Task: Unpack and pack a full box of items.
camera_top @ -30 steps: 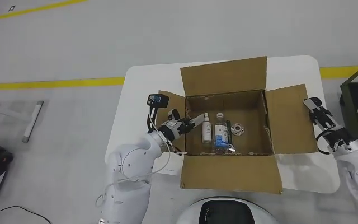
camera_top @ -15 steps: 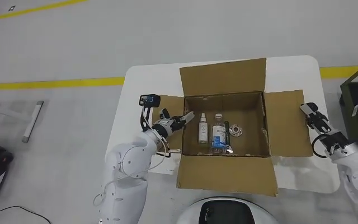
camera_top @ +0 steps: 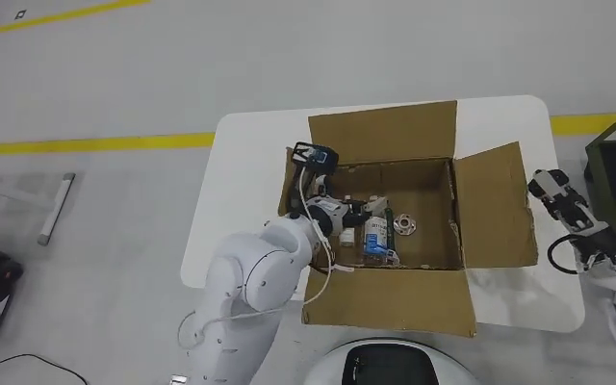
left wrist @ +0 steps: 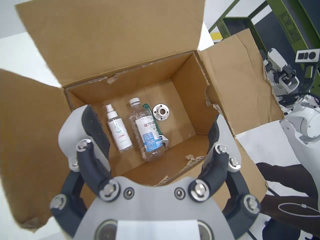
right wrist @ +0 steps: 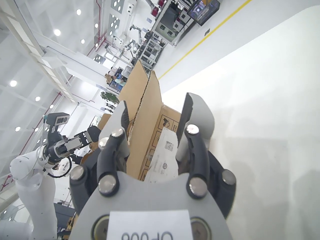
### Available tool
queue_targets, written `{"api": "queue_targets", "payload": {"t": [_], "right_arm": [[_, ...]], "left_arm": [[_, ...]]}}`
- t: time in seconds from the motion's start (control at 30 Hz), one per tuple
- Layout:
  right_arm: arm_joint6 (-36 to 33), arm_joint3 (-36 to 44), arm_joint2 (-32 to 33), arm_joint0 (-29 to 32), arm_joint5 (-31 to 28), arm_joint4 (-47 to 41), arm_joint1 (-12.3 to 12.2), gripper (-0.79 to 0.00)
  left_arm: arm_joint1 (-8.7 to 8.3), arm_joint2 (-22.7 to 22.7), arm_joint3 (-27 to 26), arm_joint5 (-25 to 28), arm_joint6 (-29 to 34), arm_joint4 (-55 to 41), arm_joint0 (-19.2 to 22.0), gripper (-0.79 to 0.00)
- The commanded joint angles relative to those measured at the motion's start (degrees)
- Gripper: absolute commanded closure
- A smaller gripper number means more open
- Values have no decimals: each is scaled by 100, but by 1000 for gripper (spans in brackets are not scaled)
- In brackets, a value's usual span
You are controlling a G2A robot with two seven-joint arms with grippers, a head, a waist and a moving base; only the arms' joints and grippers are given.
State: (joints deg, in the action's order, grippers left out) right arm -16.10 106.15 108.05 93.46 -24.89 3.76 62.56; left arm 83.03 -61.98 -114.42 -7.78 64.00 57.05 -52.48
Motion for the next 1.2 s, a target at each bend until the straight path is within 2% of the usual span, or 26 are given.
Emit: {"api": "queue_targets", "payload": {"t": [0.0,0.2,0.23,0.27,0.3,0.33,0.37,0.43,0.63,0.93,1.03,1.17], "right_arm": [[85,154,103,106,-45,119,5,-785],[508,620,386,458,-183,1080,28,-785],[629,701,437,512,-186,1329,35,-751],[751,772,464,574,-187,1541,44,-536],[877,843,502,636,-161,1791,54,-369],[1010,926,523,693,-147,2007,64,-259],[1143,993,539,754,-136,2202,76,-194],[1419,1129,591,871,-66,2610,100,-12],[2165,1442,655,1226,132,3548,177,0],[2654,1731,776,1528,435,4413,256,0],[2708,1789,823,1584,489,4422,279,0],[2710,1828,878,1616,504,4386,302,0]], "left_arm": [[31,259,148,-91,92,84,176,-785],[142,984,695,-392,476,559,678,-785],[162,1099,827,-439,596,642,754,-785],[184,1205,938,-490,691,720,834,-785],[209,1298,1060,-573,786,785,905,-785],[233,1378,1177,-644,853,823,969,-785],[257,1440,1292,-720,894,850,1025,-785],[293,1525,1446,-777,902,857,1092,-785],[293,1525,1446,-777,902,857,1092,-785],[315,1557,1572,-714,758,774,982,-785],[419,1783,1744,-812,888,605,1189,-785],[605,2113,2329,-1281,1137,632,1641,-785]]}}
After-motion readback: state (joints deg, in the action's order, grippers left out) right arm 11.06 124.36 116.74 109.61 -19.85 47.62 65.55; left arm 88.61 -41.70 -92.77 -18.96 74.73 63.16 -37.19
